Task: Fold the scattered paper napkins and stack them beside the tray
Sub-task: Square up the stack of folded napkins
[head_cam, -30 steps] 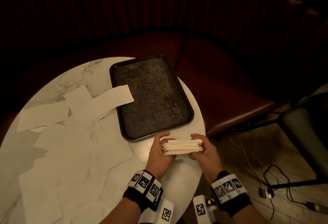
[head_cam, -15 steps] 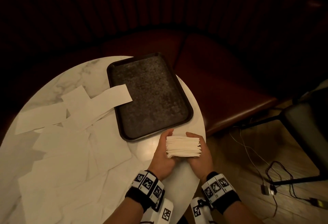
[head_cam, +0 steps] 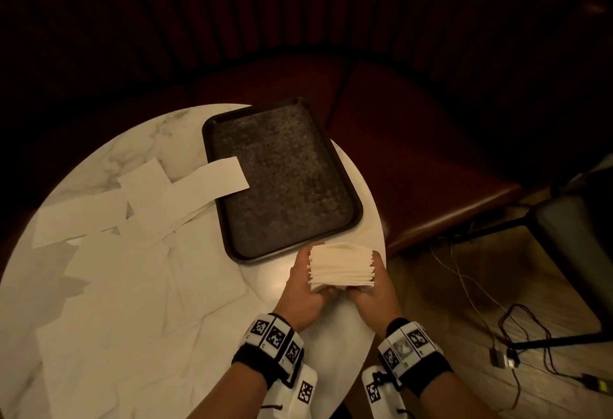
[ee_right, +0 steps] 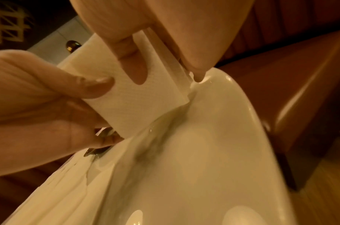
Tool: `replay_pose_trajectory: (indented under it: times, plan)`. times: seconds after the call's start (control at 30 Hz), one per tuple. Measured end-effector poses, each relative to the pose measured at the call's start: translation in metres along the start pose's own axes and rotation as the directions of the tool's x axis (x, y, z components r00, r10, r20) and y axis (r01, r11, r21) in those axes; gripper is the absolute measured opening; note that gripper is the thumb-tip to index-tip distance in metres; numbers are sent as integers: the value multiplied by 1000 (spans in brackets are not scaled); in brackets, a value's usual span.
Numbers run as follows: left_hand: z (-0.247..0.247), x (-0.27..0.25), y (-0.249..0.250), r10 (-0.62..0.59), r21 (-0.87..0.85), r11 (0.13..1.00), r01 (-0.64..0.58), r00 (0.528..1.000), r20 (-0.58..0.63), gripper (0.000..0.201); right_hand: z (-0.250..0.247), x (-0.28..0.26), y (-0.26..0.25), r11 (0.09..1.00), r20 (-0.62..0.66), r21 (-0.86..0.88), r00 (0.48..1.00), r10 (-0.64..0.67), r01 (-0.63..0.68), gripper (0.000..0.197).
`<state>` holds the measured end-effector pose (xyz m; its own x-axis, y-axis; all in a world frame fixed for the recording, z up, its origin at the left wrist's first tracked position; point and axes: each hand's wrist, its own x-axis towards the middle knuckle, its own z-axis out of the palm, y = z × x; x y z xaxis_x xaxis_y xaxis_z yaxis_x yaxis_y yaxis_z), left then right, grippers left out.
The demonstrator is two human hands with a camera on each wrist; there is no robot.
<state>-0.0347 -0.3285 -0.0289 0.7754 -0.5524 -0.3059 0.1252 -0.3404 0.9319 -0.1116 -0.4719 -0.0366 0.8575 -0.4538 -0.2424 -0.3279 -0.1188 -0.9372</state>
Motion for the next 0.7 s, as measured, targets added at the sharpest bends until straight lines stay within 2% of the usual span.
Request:
replay_pose_trajectory:
  times: [0.2,0.27,0.37,0.5,0.6,0.7]
  plan:
    - [-10,-5,-11,-35,40,999,34,999,23,86,-7,2,0,998,65,-67,998,3,1,69]
    - [-8,-3,-8,1,90,996,-6,998,57,87,-3,4,-2,998,83,-60,996,-10,15,73]
    - [-5,2,-4,72,128,988,-84,993,93,88,2,2,-1,998,72,-30,996,-53,55,69]
    - [-11,2,-8,30,84,996,-35,998,55,96,-3,0,-6,1000,46,8,999,-10,10,66]
    - [-11,1,-9,34,145,988,-44,997,69,82,-5,2,-7,1000,33,-16,999,0,1,64]
    - [-9,1,-12,32,169,985,-30,999,-8,61,-1,2,-10,999,44,-38,999,2,0,55]
